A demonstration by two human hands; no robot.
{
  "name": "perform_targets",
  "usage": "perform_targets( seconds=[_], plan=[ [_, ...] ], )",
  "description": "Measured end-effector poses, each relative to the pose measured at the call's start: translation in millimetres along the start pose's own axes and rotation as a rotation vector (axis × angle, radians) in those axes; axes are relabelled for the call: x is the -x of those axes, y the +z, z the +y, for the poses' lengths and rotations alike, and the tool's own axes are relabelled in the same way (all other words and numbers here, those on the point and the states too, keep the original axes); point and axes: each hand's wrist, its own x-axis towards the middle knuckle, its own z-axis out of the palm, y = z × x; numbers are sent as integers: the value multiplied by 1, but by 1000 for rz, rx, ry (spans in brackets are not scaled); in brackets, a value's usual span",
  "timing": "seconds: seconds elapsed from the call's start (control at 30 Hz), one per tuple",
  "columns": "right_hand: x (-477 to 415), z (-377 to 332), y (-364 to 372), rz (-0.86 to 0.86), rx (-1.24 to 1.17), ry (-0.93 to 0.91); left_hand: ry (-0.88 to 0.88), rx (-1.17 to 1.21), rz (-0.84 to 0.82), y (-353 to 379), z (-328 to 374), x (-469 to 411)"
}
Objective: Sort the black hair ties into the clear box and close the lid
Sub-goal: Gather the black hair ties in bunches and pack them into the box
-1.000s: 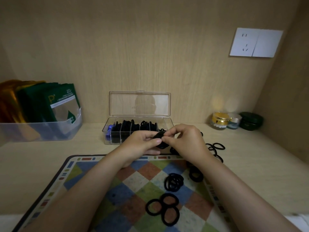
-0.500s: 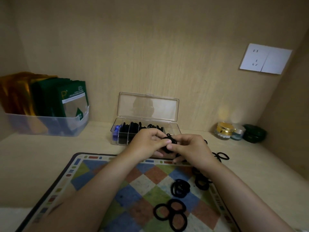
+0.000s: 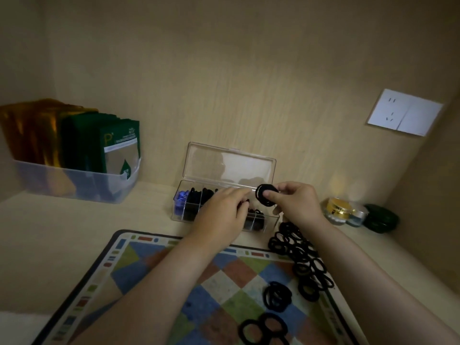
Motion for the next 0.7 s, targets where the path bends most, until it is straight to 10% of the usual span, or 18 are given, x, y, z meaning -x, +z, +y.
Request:
perform_targets(
  seconds=[0.7],
  plan=[
    [-55, 5, 44, -268, 1171, -88, 54, -412, -183, 16, -34, 1]
  ],
)
